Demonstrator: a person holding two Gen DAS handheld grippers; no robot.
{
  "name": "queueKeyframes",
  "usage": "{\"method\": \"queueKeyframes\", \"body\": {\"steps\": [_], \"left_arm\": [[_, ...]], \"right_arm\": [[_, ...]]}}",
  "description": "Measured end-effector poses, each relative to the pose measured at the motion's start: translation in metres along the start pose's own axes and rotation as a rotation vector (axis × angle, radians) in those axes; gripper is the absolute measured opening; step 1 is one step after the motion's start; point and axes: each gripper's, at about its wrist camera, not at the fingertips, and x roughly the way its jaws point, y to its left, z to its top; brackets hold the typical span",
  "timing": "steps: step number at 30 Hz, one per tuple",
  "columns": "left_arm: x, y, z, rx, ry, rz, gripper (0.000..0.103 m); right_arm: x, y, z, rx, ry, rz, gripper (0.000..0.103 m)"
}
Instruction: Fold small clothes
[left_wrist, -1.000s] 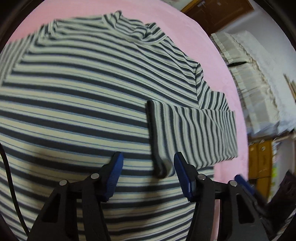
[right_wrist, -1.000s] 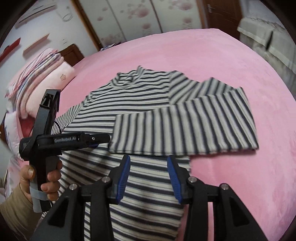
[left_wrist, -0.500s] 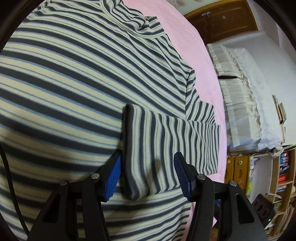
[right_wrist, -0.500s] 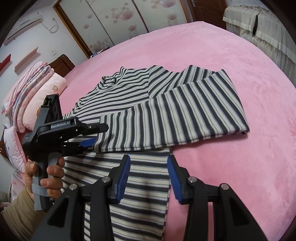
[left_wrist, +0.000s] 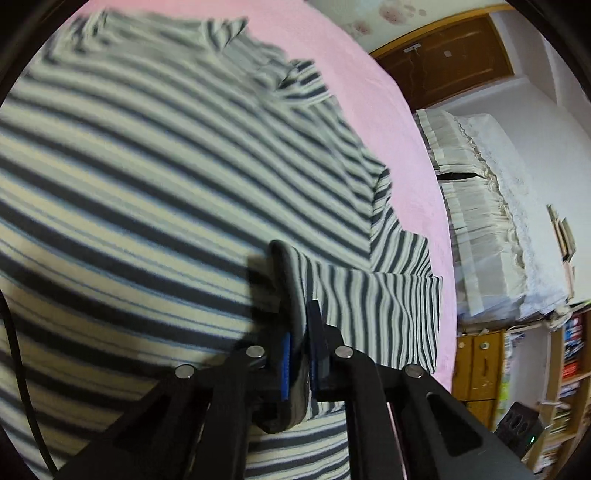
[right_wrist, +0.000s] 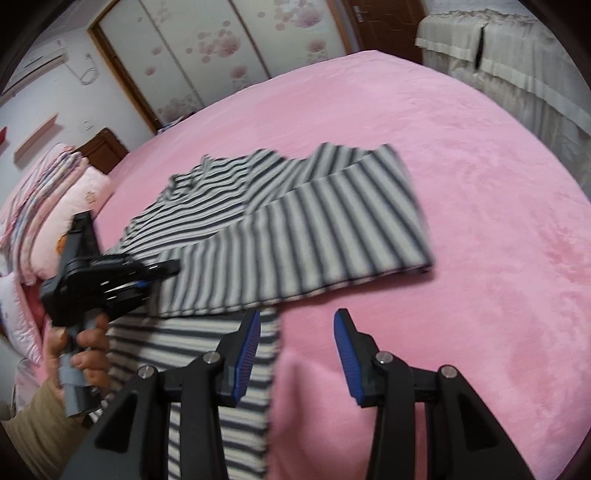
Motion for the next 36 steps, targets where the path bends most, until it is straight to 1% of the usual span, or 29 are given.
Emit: {"method": "queueKeyframes", "body": {"steps": [3, 4, 5, 7, 10, 12, 15, 19, 22, 27, 30, 33, 36], "left_arm": [[-0.019, -0.018, 0.006, 0.051, -0.035, 0.008, 0.004], [-0.029, -0.028, 0.012, 0.077, -0.060, 0.011, 0.004], [-0.038, -0.033, 0.016, 0.074, -0.078, 0.005, 0.004], [-0.059, -0.044, 0.029, 0.100, -0.123, 0.002, 0.004], [-0.090, -0.050, 0.046, 0.118, -0.186, 0.018, 0.004], [-0.109, -0.046, 0.058, 0.119, -0.220, 0.041, 0.004], [-0.130, -0.031, 0.069, 0.122, -0.248, 0.102, 0.004], [-0.147, 0.010, 0.080, 0.072, -0.259, 0.176, 0.004], [-0.151, 0.046, 0.081, 0.016, -0.250, 0.212, 0.004], [-0.145, 0.096, 0.071, -0.060, -0.225, 0.232, 0.004], [-0.145, 0.111, 0.065, -0.088, -0.226, 0.236, 0.004], [-0.150, 0.115, 0.058, -0.107, -0.250, 0.223, 0.004], [-0.171, 0.124, 0.054, -0.123, -0.317, 0.209, 0.004]], "right_arm": [[-0.003, -0.017, 0.005, 0.023, -0.010, -0.027, 0.042], [-0.004, -0.021, 0.006, 0.026, -0.012, -0.038, 0.042], [-0.004, -0.025, 0.007, 0.027, -0.013, -0.050, 0.042], [-0.004, -0.029, 0.009, 0.024, -0.014, -0.067, 0.042], [-0.002, -0.031, 0.014, 0.019, -0.013, -0.090, 0.042], [0.001, -0.030, 0.018, 0.018, -0.011, -0.091, 0.042], [0.010, -0.023, 0.026, -0.003, -0.001, -0.100, 0.042], [0.025, -0.007, 0.038, -0.056, 0.018, -0.115, 0.042], [0.036, 0.003, 0.049, -0.082, 0.023, -0.113, 0.042], [0.055, 0.010, 0.074, -0.082, 0.034, -0.112, 0.042], [0.065, 0.012, 0.087, -0.077, 0.040, -0.119, 0.042], [0.076, 0.012, 0.104, -0.066, 0.052, -0.128, 0.042], [0.083, 0.013, 0.119, -0.050, 0.059, -0.118, 0.042]]}}
